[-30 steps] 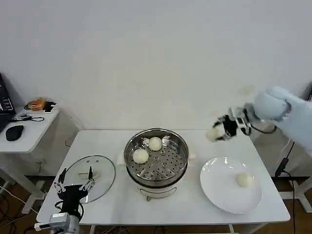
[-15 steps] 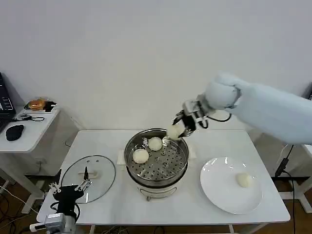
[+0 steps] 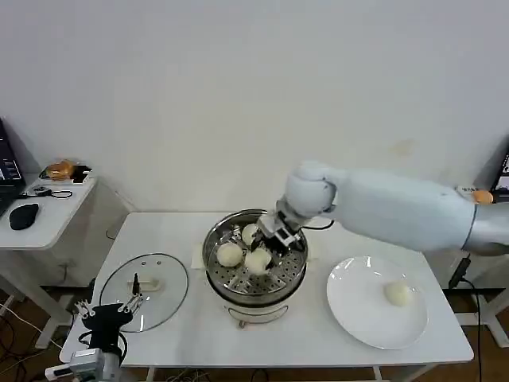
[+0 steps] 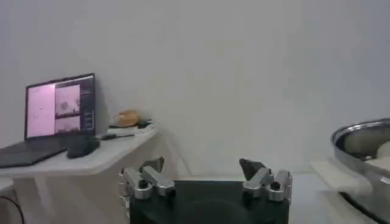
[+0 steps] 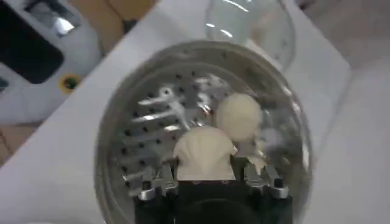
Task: Take steamed baozi put them in steamer then cover it.
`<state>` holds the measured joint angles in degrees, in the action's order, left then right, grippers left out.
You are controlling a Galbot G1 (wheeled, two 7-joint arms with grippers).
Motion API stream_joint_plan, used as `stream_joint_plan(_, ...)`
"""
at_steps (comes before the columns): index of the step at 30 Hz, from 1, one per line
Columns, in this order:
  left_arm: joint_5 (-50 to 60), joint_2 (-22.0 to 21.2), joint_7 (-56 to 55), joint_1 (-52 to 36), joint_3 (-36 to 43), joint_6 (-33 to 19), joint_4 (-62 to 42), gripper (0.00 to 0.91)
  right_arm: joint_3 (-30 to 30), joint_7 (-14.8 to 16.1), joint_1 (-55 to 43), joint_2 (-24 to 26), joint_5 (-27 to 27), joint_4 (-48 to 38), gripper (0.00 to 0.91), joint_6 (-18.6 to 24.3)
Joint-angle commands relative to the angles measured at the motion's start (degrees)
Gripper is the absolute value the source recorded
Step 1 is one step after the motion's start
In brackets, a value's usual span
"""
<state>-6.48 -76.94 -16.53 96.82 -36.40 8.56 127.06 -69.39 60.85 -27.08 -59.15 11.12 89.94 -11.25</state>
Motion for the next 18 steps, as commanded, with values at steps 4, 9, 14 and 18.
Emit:
stream_joint_plan(4,-0.07,0.03,0.07,0.03,-0.26,-0.09,-0.2,0.907,-0.97,1.35,1.45,-2.29,-1.87,-0.27,0.605,3.44)
stream_joint_plan(9,-0.15,0.04,0.06,-0.24,-0.12,-0.08,-0.47,0.907,-1.19,0.43,1.18,-1.62,-2.09,-0.16,0.907,5.12)
stream_joint_plan(14,-0.12,0.06,0.06,-0.35,0.15,-0.08,-0.55,0.907,-0.96,-0.28,0.35,0.34,-1.82,1.83,0.907,5.34)
stream_joint_plan(18,-0.1,0.13,0.05,-0.5,0.25,-0.09,-0.77,0.907,0.39,-1.84,-0.88,3.07,-1.31,2.42,0.907,4.77)
